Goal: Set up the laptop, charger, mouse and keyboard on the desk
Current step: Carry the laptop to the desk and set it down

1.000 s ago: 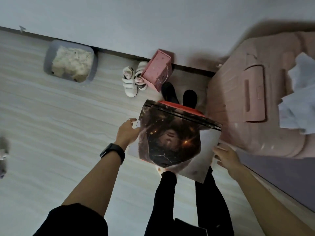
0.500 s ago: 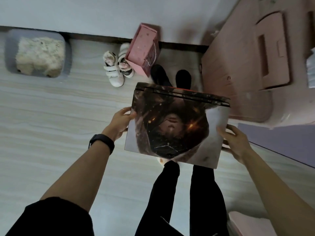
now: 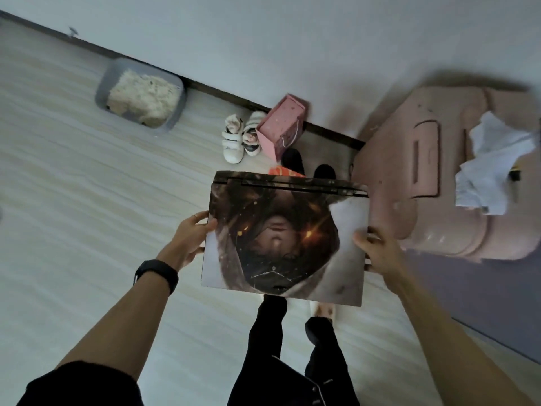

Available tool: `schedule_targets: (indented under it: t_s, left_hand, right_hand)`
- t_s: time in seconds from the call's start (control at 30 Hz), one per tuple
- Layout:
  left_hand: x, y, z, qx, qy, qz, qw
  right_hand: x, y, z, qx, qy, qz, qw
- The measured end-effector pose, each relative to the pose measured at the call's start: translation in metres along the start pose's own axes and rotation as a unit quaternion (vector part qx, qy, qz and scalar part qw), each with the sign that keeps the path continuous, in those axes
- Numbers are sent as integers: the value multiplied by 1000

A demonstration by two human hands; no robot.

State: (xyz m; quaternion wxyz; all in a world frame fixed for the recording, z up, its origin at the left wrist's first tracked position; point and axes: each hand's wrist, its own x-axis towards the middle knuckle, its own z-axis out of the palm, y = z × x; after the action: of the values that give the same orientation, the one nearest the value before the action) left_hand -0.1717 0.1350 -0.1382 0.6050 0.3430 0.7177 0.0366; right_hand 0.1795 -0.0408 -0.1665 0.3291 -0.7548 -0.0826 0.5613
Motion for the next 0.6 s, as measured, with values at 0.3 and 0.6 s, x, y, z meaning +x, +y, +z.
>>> schedule_targets:
  t_s: [0.3, 0.6]
  left_hand:
    - [-215, -94, -96, -226, 129, 25, 965]
    - [-416, -235, -187, -422, 285, 49, 859]
  right_hand:
    - [-122, -119, 62, -220, -148, -206, 942]
    - [-294, -174, 240, -361, -334, -361, 792]
